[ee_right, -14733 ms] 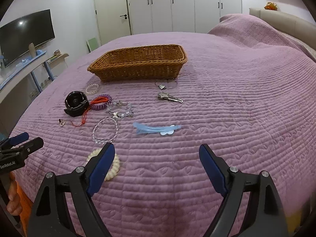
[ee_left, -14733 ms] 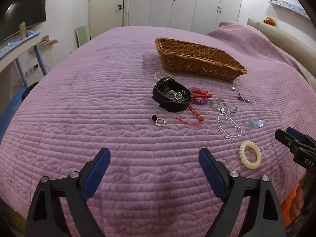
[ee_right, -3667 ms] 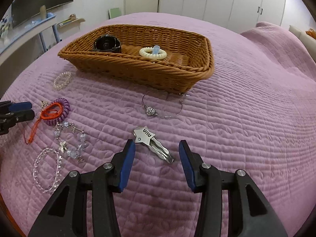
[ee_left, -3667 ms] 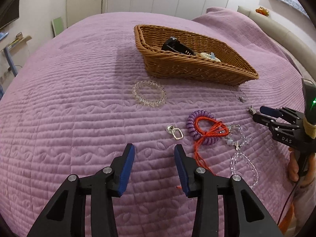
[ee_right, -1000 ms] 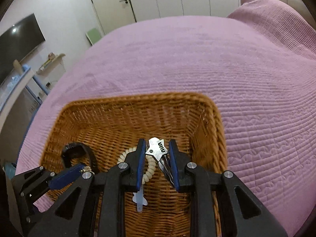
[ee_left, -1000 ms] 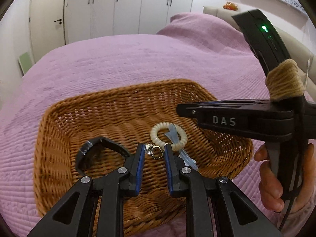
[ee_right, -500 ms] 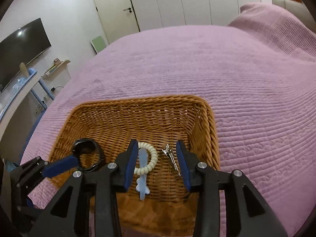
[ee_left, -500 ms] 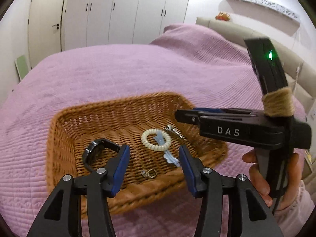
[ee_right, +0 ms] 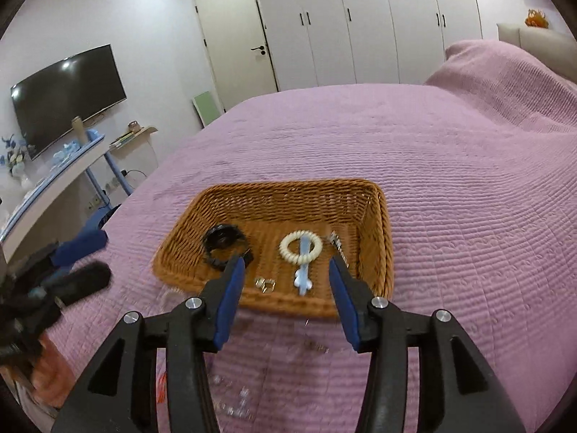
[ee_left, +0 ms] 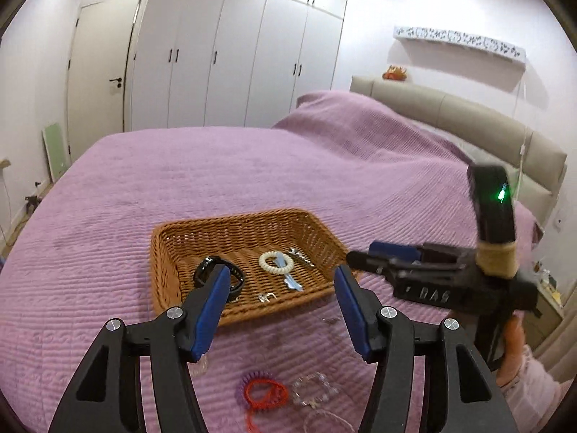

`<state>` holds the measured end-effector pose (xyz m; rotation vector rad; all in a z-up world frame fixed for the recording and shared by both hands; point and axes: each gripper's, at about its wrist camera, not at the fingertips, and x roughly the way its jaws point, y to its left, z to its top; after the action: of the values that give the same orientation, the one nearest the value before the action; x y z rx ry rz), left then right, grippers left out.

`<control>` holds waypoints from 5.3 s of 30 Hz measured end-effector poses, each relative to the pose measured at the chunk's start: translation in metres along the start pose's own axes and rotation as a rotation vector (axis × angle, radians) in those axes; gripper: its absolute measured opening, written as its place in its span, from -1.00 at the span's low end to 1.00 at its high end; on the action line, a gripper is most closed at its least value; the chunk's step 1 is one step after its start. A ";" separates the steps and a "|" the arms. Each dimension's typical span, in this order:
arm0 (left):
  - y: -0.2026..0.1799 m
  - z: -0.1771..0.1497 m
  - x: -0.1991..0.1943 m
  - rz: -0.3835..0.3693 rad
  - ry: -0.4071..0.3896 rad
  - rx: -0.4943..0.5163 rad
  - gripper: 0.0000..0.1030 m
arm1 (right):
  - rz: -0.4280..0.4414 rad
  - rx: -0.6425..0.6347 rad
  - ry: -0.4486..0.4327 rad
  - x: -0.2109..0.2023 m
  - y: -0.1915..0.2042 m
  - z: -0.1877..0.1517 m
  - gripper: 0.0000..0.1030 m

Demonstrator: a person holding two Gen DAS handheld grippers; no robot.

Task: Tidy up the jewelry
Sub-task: 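Move both tools back toward the remaining jewelry on the bed, then grasp the red coil band with the left tool while the right tool grasps the clear bead bracelet, then carry the red band and bead bracelet into the basket and open both tools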

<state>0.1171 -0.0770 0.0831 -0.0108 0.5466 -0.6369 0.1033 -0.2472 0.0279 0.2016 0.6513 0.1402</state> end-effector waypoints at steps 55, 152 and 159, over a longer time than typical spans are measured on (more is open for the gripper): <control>0.006 -0.121 0.085 -0.008 0.354 0.257 -0.72 | -0.023 -0.123 0.266 0.037 0.073 -0.159 -0.72; 0.064 0.014 0.183 -0.047 0.174 -0.293 -0.46 | -0.094 0.088 0.082 0.125 -0.030 0.040 -0.73; 0.052 0.015 0.135 -0.053 0.107 -0.232 0.20 | -0.116 0.060 0.028 0.088 -0.016 0.035 -0.43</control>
<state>0.2442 -0.1142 0.0222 -0.2106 0.7236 -0.6255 0.1951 -0.2511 -0.0007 0.2197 0.6939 0.0115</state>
